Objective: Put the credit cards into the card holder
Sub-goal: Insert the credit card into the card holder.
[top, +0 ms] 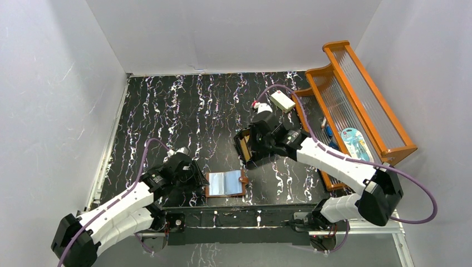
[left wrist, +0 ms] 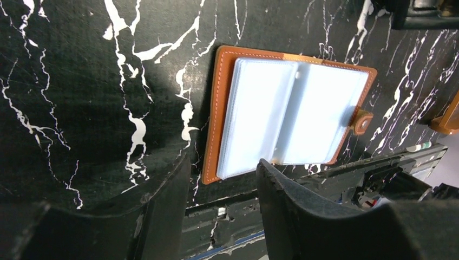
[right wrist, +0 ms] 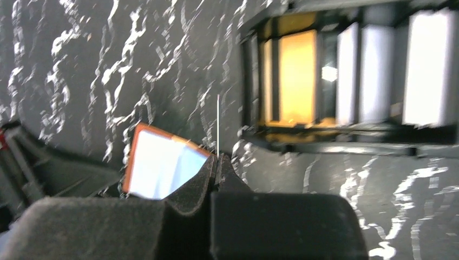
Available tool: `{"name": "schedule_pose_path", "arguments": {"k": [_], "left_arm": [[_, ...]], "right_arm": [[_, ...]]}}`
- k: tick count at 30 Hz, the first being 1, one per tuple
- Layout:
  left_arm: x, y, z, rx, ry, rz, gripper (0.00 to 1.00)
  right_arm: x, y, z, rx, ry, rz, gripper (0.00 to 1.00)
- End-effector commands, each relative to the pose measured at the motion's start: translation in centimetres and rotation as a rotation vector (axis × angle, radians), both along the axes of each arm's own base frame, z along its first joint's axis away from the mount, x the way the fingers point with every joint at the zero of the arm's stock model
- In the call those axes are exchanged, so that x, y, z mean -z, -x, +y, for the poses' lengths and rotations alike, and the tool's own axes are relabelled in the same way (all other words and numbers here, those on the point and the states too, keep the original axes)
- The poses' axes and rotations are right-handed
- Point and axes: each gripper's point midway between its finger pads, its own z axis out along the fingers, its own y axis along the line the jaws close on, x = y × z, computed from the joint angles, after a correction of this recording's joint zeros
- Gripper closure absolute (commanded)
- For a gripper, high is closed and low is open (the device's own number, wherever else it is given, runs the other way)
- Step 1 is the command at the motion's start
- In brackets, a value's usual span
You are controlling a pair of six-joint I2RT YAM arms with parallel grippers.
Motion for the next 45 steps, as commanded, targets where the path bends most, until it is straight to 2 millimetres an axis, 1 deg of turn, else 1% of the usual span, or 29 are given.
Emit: {"name": "schedule_pose_path", "arguments": {"k": [1, 2, 3, 7, 10, 14, 17, 20, 26, 31, 37, 45], "left_arm": [[0.5, 0.4, -0.4, 0.035, 0.017, 0.063, 0.55], [0.6, 0.4, -0.5, 0.038, 0.024, 0.072, 0.56], [0.7, 0.5, -0.6, 0.039, 0.031, 0.083, 0.56], [1.1, 0.7, -0.9, 0.046, 0.061, 0.107, 0.62], [1.3, 0.9, -0.8, 0.043, 0.063, 0.113, 0.66], [1.9, 1.1, -0.6, 0.041, 0.051, 0.125, 0.66], [2.3, 1.3, -0.4, 0.043, 0.035, 0.141, 0.65], [2.5, 1.2, -0.5, 0.046, 0.031, 0.143, 0.65], [3.1, 1.4, -0.7, 0.054, 0.041, 0.157, 0.75], [3.1, 1.4, -0.8, 0.065, 0.039, 0.162, 0.80], [3.3, 1.6, -0.8, 0.063, 0.045, 0.169, 0.87], [3.4, 1.7, -0.8, 0.065, 0.045, 0.172, 0.89]], "right_arm": [[-1.4, 3.2, 4.4, -0.059, -0.272, 0.071, 1.00], [-0.9, 4.0, 4.9, -0.073, -0.305, 0.090, 1.00], [-0.8, 4.8, 5.5, -0.084, -0.343, 0.104, 1.00], [0.5, 7.2, 7.1, -0.090, -0.428, 0.164, 1.00], [2.0, 8.2, 7.6, -0.079, -0.443, 0.196, 1.00], [3.5, 9.2, 8.0, -0.069, -0.472, 0.235, 1.00], [4.8, 9.4, 7.9, -0.040, -0.478, 0.252, 1.00], [5.6, 9.3, 7.7, -0.019, -0.470, 0.258, 1.00], [7.2, 9.2, 7.3, 0.011, -0.449, 0.269, 1.00], [8.5, 9.5, 7.4, 0.017, -0.443, 0.296, 1.00], [9.5, 9.6, 7.0, 0.029, -0.426, 0.303, 1.00], [10.6, 9.7, 6.5, 0.050, -0.411, 0.312, 1.00]]}}
